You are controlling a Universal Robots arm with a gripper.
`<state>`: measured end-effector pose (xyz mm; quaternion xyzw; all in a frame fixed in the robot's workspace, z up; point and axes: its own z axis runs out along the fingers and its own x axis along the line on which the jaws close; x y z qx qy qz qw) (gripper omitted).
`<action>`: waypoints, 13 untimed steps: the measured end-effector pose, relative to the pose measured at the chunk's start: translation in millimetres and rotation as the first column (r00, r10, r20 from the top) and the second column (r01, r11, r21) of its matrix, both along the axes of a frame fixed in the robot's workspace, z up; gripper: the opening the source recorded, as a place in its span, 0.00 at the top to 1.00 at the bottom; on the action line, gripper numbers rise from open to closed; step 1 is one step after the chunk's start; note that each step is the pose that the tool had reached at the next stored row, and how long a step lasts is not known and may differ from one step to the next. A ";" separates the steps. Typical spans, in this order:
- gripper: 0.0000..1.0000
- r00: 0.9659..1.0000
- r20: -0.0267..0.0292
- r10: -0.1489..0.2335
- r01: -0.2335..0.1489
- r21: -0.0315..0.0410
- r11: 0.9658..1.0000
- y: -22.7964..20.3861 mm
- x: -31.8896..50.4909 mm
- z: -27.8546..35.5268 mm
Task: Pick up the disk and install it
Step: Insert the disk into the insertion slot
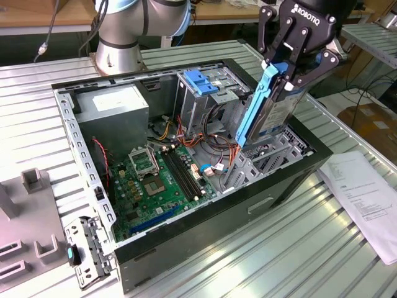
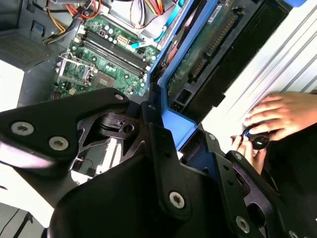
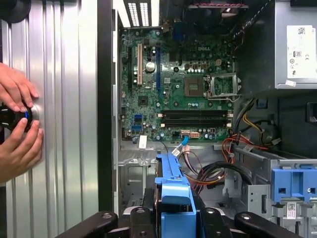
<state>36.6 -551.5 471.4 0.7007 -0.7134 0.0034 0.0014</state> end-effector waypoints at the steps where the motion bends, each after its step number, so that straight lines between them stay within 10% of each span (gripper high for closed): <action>1: 0.63 1.000 0.000 0.000 0.000 0.000 1.000 -0.9 3.5 -0.8; 13: 0.63 1.000 0.000 -0.002 0.002 0.000 1.000 -10.2 20.0 -11.3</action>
